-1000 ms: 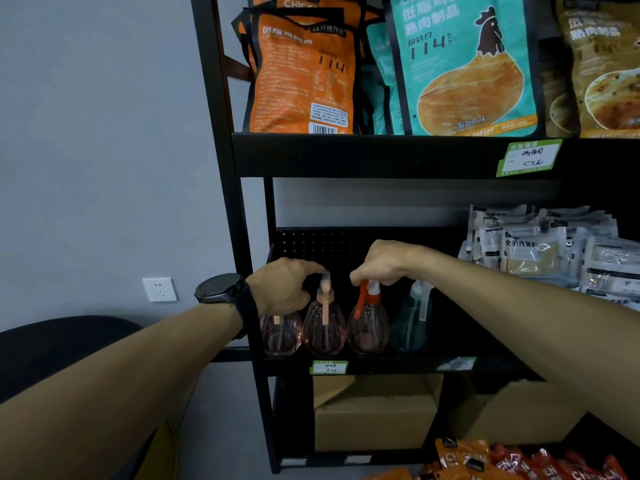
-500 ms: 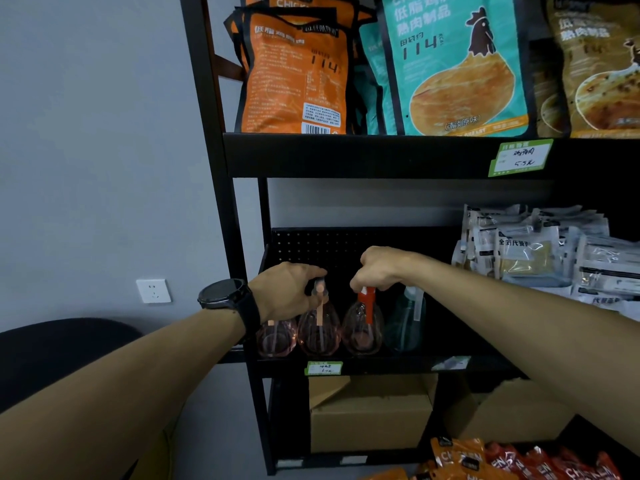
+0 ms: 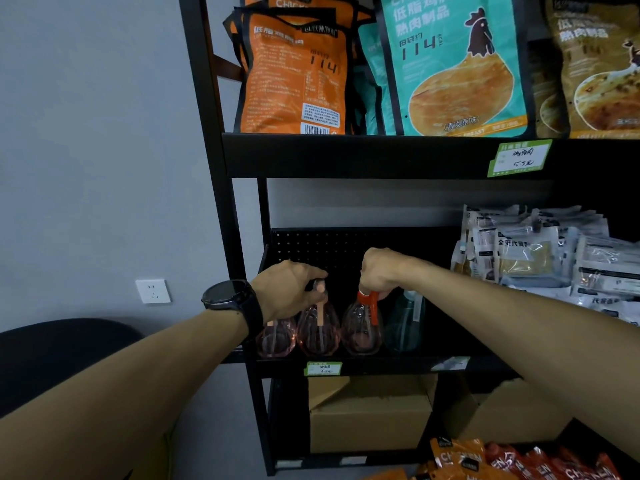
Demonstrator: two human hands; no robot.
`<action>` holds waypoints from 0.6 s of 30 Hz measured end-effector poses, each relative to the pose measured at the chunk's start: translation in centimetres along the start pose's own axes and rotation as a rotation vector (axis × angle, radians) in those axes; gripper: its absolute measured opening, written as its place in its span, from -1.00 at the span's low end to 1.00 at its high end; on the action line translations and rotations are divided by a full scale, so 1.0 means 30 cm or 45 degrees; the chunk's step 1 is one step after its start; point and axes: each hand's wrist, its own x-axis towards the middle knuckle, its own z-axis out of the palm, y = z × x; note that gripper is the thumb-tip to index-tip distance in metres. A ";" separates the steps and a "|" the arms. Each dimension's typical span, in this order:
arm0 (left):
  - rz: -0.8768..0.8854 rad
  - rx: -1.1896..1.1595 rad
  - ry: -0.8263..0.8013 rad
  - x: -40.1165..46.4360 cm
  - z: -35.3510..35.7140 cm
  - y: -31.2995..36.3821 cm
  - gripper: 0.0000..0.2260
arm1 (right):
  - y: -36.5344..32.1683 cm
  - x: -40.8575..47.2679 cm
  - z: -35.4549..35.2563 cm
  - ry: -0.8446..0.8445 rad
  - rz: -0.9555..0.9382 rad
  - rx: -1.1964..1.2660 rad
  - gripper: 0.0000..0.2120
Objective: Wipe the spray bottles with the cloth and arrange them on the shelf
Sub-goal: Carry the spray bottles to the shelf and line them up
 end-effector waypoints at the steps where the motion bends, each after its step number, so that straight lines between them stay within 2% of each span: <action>1: -0.003 -0.002 -0.003 0.001 0.001 0.000 -0.66 | 0.002 0.001 -0.001 -0.006 -0.003 0.018 -0.93; 18: 0.000 0.004 -0.008 -0.005 -0.007 0.009 -0.64 | 0.005 -0.011 -0.013 -0.059 -0.001 0.080 -0.93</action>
